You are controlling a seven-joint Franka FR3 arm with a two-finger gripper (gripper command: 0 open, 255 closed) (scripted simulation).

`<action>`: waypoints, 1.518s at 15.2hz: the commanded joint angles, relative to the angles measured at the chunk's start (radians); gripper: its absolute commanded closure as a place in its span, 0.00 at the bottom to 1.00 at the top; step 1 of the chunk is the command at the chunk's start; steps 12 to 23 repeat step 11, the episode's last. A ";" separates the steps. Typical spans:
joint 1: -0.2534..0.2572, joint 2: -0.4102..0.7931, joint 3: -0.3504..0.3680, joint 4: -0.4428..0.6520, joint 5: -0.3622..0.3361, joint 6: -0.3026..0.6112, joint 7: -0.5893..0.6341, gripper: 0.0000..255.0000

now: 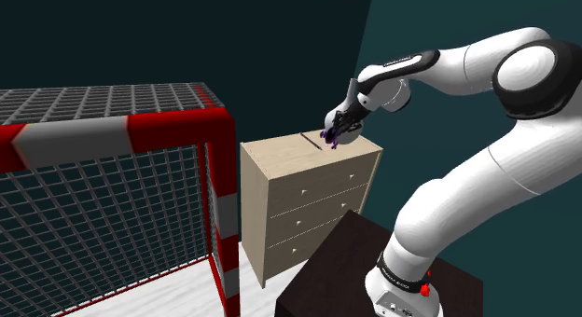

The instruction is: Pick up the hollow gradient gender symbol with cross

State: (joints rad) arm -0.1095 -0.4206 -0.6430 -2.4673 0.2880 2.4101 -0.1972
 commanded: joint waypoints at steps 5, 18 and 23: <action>-0.026 -0.035 0.033 0.049 -0.038 -0.076 0.053 1.00; -0.037 -0.051 0.051 0.088 -0.056 -0.128 0.083 1.00; -0.037 -0.051 0.051 0.088 -0.056 -0.128 0.083 1.00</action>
